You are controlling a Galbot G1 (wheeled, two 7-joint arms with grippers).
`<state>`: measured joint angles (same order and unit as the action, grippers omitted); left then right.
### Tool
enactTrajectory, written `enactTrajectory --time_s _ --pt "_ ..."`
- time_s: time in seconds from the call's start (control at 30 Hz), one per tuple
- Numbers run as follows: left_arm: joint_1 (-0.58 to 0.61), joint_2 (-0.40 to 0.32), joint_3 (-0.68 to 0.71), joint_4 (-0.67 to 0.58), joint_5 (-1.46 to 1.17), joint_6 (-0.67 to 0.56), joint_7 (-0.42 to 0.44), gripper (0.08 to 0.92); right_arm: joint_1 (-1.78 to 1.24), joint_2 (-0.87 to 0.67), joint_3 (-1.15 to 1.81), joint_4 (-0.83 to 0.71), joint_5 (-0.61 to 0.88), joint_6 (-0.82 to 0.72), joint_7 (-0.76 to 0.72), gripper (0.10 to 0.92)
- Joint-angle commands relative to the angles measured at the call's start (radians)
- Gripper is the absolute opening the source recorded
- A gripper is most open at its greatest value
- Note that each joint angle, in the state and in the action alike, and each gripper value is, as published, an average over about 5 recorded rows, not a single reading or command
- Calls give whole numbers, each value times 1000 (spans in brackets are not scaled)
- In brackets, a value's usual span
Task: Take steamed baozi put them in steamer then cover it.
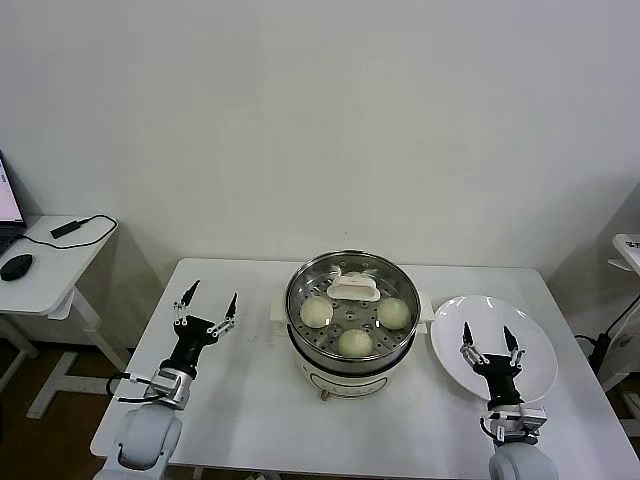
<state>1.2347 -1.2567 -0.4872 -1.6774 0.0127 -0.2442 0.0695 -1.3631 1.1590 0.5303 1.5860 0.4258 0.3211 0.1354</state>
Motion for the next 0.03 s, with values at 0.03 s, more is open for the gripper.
enactTrajectory --time_s 0.03 --pt "18 1 0 0 -4 -13 7 823 2 -1 1 -6 -3 1 -1 823"
